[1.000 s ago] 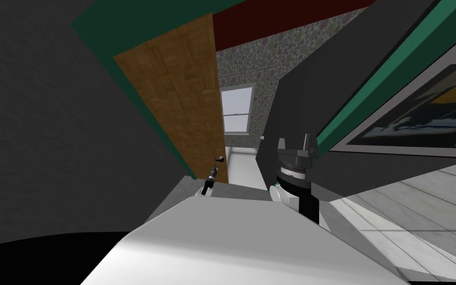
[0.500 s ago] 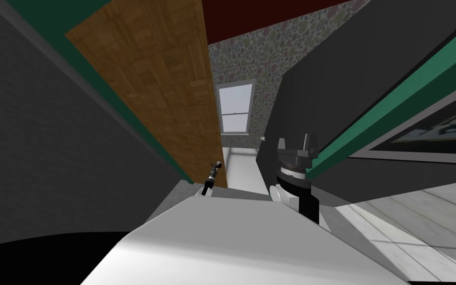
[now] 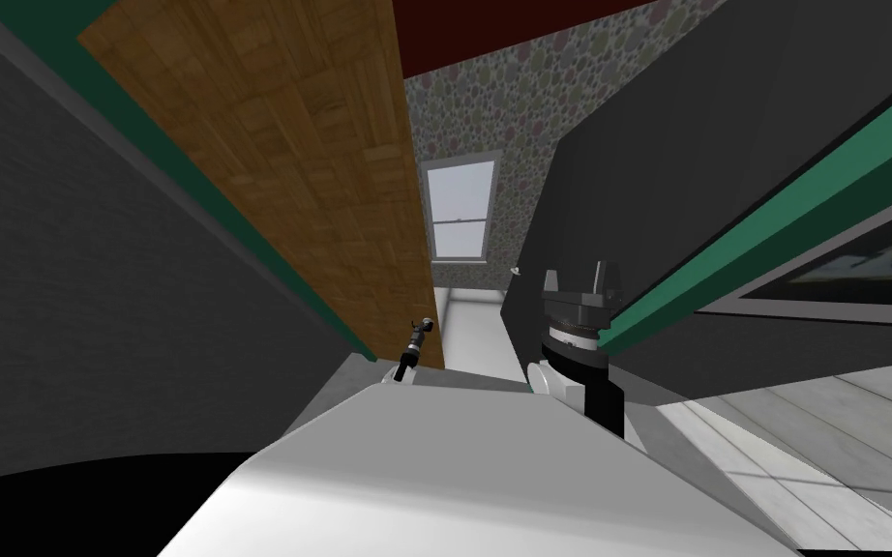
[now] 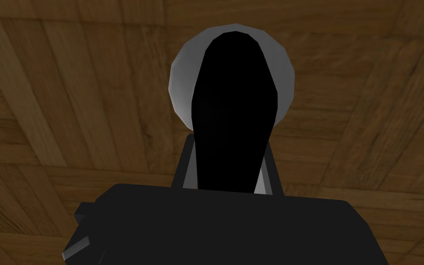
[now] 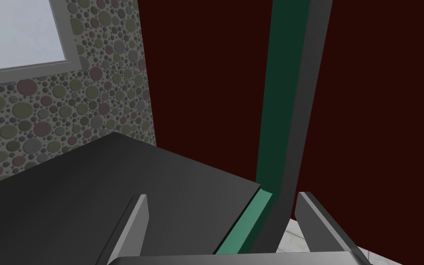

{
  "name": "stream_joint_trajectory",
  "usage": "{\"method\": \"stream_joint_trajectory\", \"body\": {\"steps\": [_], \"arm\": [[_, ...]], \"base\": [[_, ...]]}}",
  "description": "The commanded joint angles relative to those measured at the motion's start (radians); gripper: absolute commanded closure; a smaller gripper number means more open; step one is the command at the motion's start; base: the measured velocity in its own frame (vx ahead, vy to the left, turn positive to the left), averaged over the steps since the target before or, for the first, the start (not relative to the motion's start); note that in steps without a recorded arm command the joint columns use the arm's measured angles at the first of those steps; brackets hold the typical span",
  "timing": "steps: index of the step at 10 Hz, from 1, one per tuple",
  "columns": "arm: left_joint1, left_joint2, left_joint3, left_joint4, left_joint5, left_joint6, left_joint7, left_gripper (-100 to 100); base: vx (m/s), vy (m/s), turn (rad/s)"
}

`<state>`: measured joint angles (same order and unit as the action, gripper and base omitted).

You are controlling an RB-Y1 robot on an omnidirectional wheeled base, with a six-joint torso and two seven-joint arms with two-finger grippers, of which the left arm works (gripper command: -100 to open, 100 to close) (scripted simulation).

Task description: Push the door open

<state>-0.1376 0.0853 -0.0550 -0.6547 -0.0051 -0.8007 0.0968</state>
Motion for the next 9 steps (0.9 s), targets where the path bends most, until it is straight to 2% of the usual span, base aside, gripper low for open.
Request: {"method": "stream_joint_trajectory", "body": {"steps": [1, 3, 4, 9], "arm": [[0.004, -0.001, -0.001, 0.001, 0.000, -0.001, 0.000, 100], [0.004, -0.001, -0.001, 0.001, 0.000, -0.001, 0.000, 100], [0.000, 0.004, 0.013, 0.002, 0.007, 0.001, -0.006, 100], [-0.001, 0.011, 0.053, 0.007, 0.027, 0.002, -0.022, 100]], "base": [[0.000, 0.000, 0.000], [0.000, 0.000, 0.000], [0.101, -0.023, 0.027], [0.170, -0.068, 0.042]]}}
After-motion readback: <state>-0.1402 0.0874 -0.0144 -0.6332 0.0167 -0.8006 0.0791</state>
